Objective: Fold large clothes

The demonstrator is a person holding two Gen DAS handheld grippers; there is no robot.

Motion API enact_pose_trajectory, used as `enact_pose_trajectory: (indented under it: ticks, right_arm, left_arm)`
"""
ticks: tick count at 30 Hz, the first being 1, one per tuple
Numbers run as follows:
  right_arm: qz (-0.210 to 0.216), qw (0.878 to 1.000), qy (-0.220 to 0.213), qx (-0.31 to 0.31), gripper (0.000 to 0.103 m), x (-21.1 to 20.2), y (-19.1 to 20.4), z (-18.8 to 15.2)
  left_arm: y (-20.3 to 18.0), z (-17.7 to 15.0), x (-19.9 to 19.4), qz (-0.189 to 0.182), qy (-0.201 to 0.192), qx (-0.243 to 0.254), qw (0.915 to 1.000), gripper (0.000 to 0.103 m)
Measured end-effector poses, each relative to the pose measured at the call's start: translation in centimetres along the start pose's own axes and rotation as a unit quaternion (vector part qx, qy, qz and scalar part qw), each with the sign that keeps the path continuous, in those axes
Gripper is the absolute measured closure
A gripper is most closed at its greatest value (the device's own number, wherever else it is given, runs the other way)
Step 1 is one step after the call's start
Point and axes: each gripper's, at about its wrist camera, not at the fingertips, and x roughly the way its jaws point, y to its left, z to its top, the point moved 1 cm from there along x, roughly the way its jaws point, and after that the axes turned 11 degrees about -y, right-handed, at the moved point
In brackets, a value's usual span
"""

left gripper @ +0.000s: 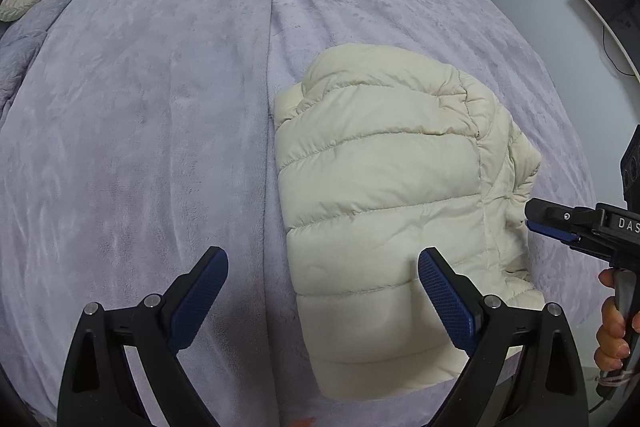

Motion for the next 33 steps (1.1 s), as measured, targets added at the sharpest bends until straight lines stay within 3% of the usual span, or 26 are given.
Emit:
enact_pose_trajectory:
  ticks: [1,10,11,13,18,20,21,27,33]
  right_arm:
    - [-0.004,1.0,-0.001,-0.005,0.055,-0.3,0.3,-0.2]
    - [-0.049,0.998,0.009,-0.04,0.053,-2.1,1.4,-1.8]
    - [-0.06,0.997,0.013,-0.044,0.049,-2.2,1.5,-2.1]
    - [-0.081,0.995,0.016,-0.057,0.031,-2.5,1.7,-2.6]
    - [-0.118,0.989,0.009,-0.091,0.019,-3.9,2.7,-3.3]
    - [-0.133,0.986,0.003,-0.098,0.011,-4.6,3.1,-3.2]
    - [-0.137,0.985,-0.002,-0.1,0.0,-5.0,3.4,-3.2]
    - [-0.149,0.98,-0.055,-0.117,0.0,-7.8,6.0,-2.2]
    - [-0.166,0.973,-0.069,-0.142,0.0,-10.8,8.8,-1.6]
  left_arm:
    - [0.1,0.0,-0.2,0.002,0.0,0.0,1.0,0.0]
    - [0.0,-1.0,-1.0,0.026,0.016,0.006,0.9995,0.0]
    - [0.0,-1.1,-1.4,0.029,0.011,0.007,0.9995,0.0]
    - [-0.1,-1.1,-2.3,0.043,0.0,0.011,0.999,0.0]
    - [-0.1,-0.7,-4.1,0.076,-0.016,0.025,0.9967,0.0]
    - [-0.1,-0.5,-4.7,0.079,-0.015,0.026,0.9964,0.0]
    - [-0.1,-0.2,-5.0,0.081,-0.015,0.025,0.9963,0.0]
    - [-0.6,1.2,-7.4,0.097,-0.01,0.024,0.995,0.0]
    - [-1.7,2.7,-10.6,0.091,-0.017,0.011,0.9956,0.0]
